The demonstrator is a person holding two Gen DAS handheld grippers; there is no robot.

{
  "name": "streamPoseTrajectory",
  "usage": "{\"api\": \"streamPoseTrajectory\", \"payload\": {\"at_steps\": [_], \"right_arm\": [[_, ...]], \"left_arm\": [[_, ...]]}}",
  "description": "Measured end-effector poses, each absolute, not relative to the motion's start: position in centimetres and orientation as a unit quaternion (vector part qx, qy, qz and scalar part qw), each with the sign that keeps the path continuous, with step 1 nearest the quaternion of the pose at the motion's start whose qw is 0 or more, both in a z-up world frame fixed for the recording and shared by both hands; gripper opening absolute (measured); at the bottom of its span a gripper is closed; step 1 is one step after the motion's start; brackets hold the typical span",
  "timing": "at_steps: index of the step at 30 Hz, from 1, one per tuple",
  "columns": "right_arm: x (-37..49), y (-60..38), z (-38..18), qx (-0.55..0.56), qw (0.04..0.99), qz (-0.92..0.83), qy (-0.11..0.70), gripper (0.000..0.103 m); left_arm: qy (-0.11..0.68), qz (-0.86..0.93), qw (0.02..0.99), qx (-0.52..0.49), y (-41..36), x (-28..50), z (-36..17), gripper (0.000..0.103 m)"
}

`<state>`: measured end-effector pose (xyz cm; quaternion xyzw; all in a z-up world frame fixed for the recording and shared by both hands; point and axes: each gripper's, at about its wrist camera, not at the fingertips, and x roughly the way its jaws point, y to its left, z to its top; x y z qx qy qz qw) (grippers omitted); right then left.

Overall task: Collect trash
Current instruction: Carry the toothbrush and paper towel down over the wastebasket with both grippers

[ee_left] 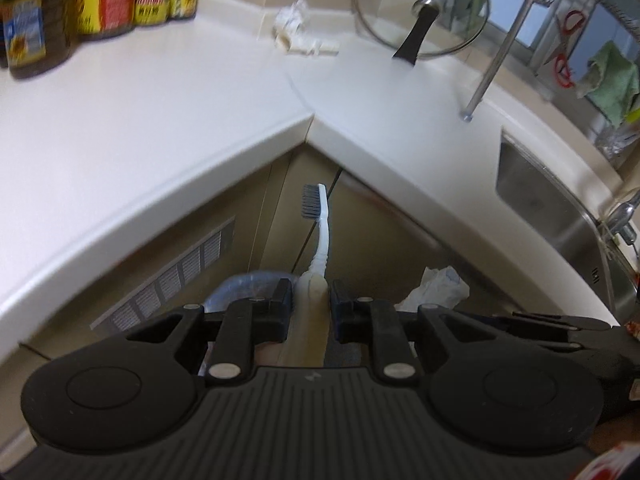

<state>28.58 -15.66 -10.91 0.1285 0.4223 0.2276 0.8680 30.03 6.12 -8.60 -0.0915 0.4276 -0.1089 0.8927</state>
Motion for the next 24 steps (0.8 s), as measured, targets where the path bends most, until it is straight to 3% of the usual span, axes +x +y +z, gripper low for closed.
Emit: {"api": "streamPoseTrajectory", "payload": {"at_steps": [12, 24], "right_arm": [[30.5, -15.0, -15.6, 0.092, 0.85, 0.247, 0.456, 0.022], [32.1, -14.1, -20.4, 0.144, 0.841, 0.199, 0.482, 0.023]], "left_arm": [[0.475, -0.075, 0.869, -0.115, 5.9, 30.5, -13.1, 0.018], [0.503, -0.077, 0.853, -0.116, 6.6, 32.2, -16.9, 0.018]]}}
